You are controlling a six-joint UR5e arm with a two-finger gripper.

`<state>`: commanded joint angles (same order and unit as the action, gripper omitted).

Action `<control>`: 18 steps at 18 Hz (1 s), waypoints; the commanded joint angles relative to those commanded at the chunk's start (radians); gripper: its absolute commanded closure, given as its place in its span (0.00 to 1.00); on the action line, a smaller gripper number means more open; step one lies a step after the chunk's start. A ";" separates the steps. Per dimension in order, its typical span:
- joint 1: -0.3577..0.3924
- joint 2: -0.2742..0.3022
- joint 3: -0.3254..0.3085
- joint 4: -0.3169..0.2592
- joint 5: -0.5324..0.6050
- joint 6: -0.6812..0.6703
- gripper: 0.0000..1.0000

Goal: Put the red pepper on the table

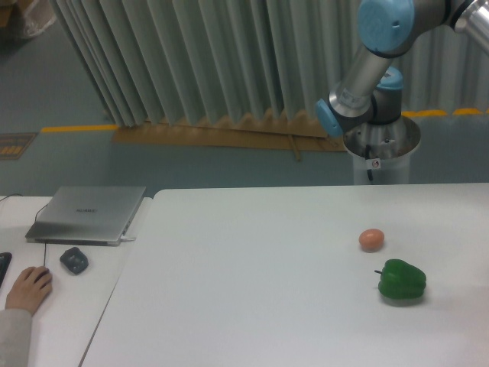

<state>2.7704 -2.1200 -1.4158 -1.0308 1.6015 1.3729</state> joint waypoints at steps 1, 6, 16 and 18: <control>0.000 0.000 0.002 0.000 0.002 -0.002 0.52; 0.003 0.009 0.017 -0.050 -0.008 -0.002 0.52; 0.052 0.078 0.028 -0.209 -0.150 -0.006 0.52; 0.052 0.083 0.034 -0.225 -0.149 -0.008 0.52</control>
<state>2.8225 -2.0372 -1.3821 -1.2562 1.4527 1.3653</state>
